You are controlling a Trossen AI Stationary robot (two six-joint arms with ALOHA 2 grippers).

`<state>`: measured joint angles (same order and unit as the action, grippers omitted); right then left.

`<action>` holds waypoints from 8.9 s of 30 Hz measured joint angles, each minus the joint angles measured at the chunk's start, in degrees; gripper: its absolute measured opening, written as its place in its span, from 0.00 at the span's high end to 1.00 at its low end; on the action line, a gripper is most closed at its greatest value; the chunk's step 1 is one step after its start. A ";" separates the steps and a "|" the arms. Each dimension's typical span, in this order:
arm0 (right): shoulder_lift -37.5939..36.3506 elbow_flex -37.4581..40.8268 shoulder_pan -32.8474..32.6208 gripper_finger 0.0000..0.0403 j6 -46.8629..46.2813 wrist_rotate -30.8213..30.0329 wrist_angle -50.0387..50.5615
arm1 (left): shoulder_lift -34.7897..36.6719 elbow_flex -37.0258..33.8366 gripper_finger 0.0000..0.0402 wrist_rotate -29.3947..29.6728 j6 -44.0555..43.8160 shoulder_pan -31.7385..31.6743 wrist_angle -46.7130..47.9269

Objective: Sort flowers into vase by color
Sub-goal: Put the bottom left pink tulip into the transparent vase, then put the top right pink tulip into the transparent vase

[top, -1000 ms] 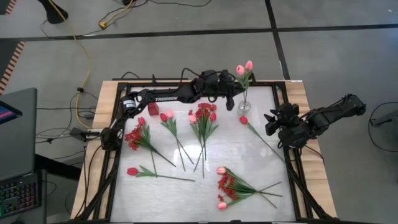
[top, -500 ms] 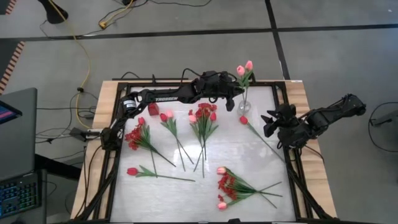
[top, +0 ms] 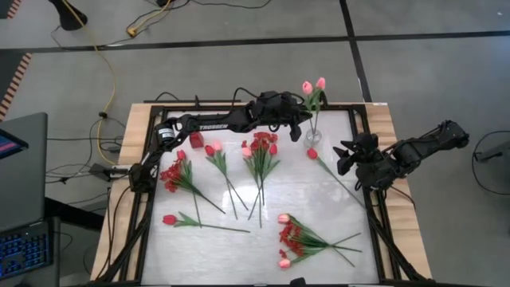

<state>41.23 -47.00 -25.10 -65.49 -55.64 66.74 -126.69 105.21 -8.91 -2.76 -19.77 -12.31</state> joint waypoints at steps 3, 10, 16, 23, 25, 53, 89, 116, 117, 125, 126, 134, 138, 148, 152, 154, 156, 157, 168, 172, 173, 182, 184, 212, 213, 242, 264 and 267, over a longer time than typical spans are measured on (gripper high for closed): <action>-0.02 0.00 0.00 0.49 0.00 -0.02 -0.33 | -0.78 0.02 1.00 0.32 -0.39 0.00 -0.70; 0.00 0.00 0.00 0.49 0.15 -0.15 -1.27 | -1.03 -0.02 1.00 -0.11 -1.12 -0.17 -1.08; 0.00 0.00 0.17 0.49 0.14 -0.25 -2.22 | -1.01 0.04 1.00 0.12 -0.41 0.12 -0.04; 0.00 0.00 0.17 0.49 -0.09 -0.24 -3.21 | -1.01 0.02 1.00 0.76 1.00 0.42 1.21; 0.00 0.00 0.17 0.49 -0.43 -0.21 -3.25 | -1.01 0.02 1.00 0.63 1.01 0.38 2.58; 0.00 0.00 0.17 0.49 -0.48 0.36 -3.38 | -0.05 0.02 0.70 0.70 3.01 -0.32 7.16; 5.96 0.00 0.35 0.49 21.60 12.54 -29.95 | 44.53 -14.75 0.44 4.36 4.26 3.35 72.63; 37.11 -2.80 -3.86 0.49 -2.08 65.22 -33.01 | 64.47 -76.81 0.44 16.74 -13.58 34.59 -2.22; 38.30 -2.80 -4.28 0.49 -2.48 66.32 -33.00 | 63.92 -76.81 0.44 16.75 -13.32 35.11 -2.41; 45.44 -2.86 -6.33 0.49 -3.08 68.95 -33.41 | 61.77 -76.81 0.44 16.88 -12.99 36.73 -3.75; 46.03 -2.86 -6.40 0.49 -3.05 68.94 -33.51 | 61.77 -76.81 0.44 16.88 -12.99 36.74 -3.89; 49.19 -2.86 -7.41 0.49 -1.31 69.03 -33.85 | 61.77 -76.81 0.44 16.89 -13.08 36.74 -4.29; 50.05 -2.84 -8.59 0.52 -0.01 69.01 -34.39 | 61.77 -76.81 0.44 16.90 -13.14 36.74 -4.33; 50.01 -2.15 -9.00 0.67 -0.46 68.66 -36.49 | 61.77 -76.81 0.44 17.14 -13.14 36.72 -5.16; 50.01 -2.14 -9.03 0.71 -0.46 67.55 -37.02 | 61.77 -76.81 0.44 17.12 -13.14 36.72 -5.16; 50.00 -2.14 -9.01 0.72 -0.44 67.41 -37.12 | 61.77 -76.81 0.44 17.07 -13.10 36.72 -5.16; 50.00 -2.14 -9.01 0.73 -0.47 67.32 -37.27 | 61.77 -76.81 0.44 17.03 -12.97 36.72 -5.16; 50.01 -2.14 -9.03 0.74 -0.48 67.32 -37.25 | 61.77 -76.81 0.44 16.90 -12.97 36.72 -5.16; 50.01 -2.14 -9.01 0.95 -0.46 66.46 -39.92 | 61.77 -76.81 0.44 16.85 -12.95 36.72 -4.49; 50.01 -2.14 -9.01 0.95 -0.46 65.53 -40.04 | 61.77 -76.78 0.44 16.85 -12.95 36.72 -3.93; 49.99 -2.14 -9.01 0.95 -0.48 65.47 -40.04 | 61.77 -76.78 0.44 16.85 -12.95 36.72 -3.90; 47.40 -2.12 -7.16 0.96 0.42 62.38 -35.79 | 61.77 -76.78 0.44 16.85 -12.92 36.72 -3.87; 46.35 -2.12 -6.27 0.96 0.40 61.73 -32.98 | 61.77 -76.78 0.44 16.85 -12.92 36.72 -3.90; 48.13 -1.31 -3.29 0.55 -1.69 61.49 -25.61 | 61.79 -76.76 0.44 17.10 -12.96 36.74 -3.79; 48.13 -1.31 -3.35 0.54 -1.68 61.49 -25.60 | 61.79 -76.76 0.44 17.11 -12.97 36.74 -3.79; 43.53 -9.35 -3.00 0.87 7.19 57.02 -22.81 | 61.79 -76.76 0.44 16.72 -13.14 36.74 -4.20; 12.87 -1.43 8.99 0.92 55.69 -1.37 -57.00 | 61.79 -76.76 0.44 21.15 -11.87 36.72 -5.27; 8.88 3.36 13.13 0.92 59.78 0.02 -64.70 | 61.79 -76.76 0.44 23.13 -11.85 36.72 -5.27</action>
<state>50.11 -43.65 -11.97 -5.71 -55.62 2.04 -64.90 28.45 14.22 -14.61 16.95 -17.58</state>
